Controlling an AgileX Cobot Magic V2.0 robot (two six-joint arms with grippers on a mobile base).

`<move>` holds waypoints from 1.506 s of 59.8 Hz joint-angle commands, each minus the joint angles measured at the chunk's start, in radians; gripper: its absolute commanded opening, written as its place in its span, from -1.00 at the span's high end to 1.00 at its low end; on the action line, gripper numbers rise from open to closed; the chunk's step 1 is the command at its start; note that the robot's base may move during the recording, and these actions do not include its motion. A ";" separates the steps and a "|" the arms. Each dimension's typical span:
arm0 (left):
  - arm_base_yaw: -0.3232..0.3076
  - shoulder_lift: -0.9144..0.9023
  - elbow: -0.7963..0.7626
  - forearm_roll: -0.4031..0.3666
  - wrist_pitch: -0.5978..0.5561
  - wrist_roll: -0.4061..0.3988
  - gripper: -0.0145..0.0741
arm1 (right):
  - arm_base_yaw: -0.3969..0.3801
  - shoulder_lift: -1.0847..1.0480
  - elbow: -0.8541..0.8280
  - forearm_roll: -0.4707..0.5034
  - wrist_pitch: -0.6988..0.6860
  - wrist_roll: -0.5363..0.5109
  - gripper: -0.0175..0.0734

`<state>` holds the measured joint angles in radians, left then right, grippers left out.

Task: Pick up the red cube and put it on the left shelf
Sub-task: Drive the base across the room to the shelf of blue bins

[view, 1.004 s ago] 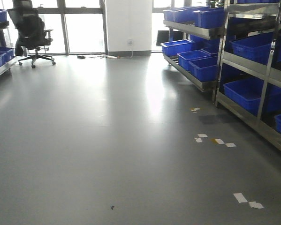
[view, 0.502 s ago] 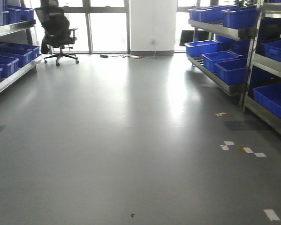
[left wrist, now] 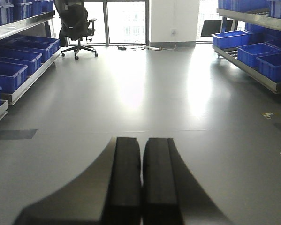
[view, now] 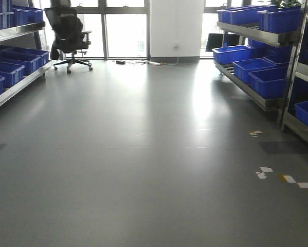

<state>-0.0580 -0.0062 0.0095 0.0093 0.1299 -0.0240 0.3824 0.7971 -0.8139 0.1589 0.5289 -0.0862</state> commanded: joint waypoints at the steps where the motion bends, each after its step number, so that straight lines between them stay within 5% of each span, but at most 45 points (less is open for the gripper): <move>1: -0.006 -0.016 0.023 -0.003 -0.088 -0.001 0.44 | 0.002 -0.006 -0.029 0.007 -0.082 -0.006 0.51; 90: -0.006 -0.016 0.023 -0.003 -0.088 -0.001 0.44 | 0.002 -0.006 -0.029 0.007 -0.082 -0.006 0.51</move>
<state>-0.0580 -0.0062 0.0095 0.0093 0.1299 -0.0240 0.3824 0.7971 -0.8139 0.1589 0.5289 -0.0862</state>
